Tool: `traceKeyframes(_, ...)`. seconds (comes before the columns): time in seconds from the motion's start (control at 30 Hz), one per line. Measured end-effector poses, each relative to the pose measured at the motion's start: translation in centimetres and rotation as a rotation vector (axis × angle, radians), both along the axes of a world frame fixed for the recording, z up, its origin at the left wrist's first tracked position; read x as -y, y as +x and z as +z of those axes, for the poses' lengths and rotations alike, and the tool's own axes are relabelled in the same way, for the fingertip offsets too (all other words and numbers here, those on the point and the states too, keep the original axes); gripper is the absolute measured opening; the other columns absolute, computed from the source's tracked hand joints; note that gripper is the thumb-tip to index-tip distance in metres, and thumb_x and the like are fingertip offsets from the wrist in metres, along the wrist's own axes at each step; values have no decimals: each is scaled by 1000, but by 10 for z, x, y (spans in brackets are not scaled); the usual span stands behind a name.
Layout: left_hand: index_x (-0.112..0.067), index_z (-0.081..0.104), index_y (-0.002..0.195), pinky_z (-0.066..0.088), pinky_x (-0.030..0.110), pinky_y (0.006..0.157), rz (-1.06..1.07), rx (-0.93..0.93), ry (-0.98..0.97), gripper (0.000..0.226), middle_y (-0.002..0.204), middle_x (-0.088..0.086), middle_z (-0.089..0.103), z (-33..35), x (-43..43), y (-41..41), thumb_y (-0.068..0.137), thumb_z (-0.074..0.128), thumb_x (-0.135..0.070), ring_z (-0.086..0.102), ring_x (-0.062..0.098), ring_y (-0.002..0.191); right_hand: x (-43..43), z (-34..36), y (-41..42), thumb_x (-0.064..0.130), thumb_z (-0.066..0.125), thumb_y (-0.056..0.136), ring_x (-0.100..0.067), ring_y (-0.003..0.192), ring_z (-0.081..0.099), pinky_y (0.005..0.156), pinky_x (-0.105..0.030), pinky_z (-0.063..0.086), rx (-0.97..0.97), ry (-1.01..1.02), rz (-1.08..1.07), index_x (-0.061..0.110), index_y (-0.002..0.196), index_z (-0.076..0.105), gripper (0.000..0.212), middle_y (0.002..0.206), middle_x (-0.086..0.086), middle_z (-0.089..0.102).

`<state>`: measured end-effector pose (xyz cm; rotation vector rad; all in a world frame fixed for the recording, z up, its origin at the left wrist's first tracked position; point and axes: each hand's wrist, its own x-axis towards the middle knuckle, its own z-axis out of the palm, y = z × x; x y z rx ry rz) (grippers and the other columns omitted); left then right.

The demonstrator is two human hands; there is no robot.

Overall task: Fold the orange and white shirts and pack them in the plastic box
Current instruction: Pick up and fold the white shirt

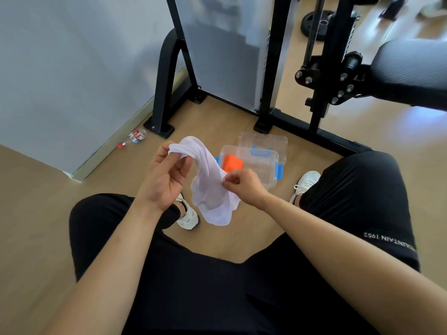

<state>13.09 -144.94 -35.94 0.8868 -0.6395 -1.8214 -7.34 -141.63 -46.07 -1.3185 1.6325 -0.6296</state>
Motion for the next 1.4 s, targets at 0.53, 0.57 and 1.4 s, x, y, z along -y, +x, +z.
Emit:
traceKeyframes(0.53, -16, 60, 94, 58, 19, 72, 12, 66, -23, 16, 90, 0, 69, 2, 3, 1, 102, 51, -7, 68, 8, 81, 0, -22, -25, 23, 67, 91, -24, 76, 58, 70, -35, 51, 318, 432, -394, 13, 91, 66, 10, 90, -9, 64)
traceKeyframes(0.57, -16, 60, 94, 58, 19, 72, 9, 57, -28, 16, 90, 0, 70, 3, 4, 1, 102, 51, -7, 69, 8, 81, 0, -25, -22, 28, 68, 90, -25, 80, 57, 73, -36, 52, 351, 480, -364, 12, 99, 68, 18, 93, -7, 64)
traceKeyframes(1.4, -19, 56, 77, 49, 24, 71, -14, 128, -26, 22, 70, -2, 51, -12, 7, 42, 81, 77, -21, 52, 12, 70, 49, -57, 29, 17, 72, 90, -25, 83, 56, 77, -37, 45, 507, 367, -227, 12, 81, 63, 14, 90, -13, 62)
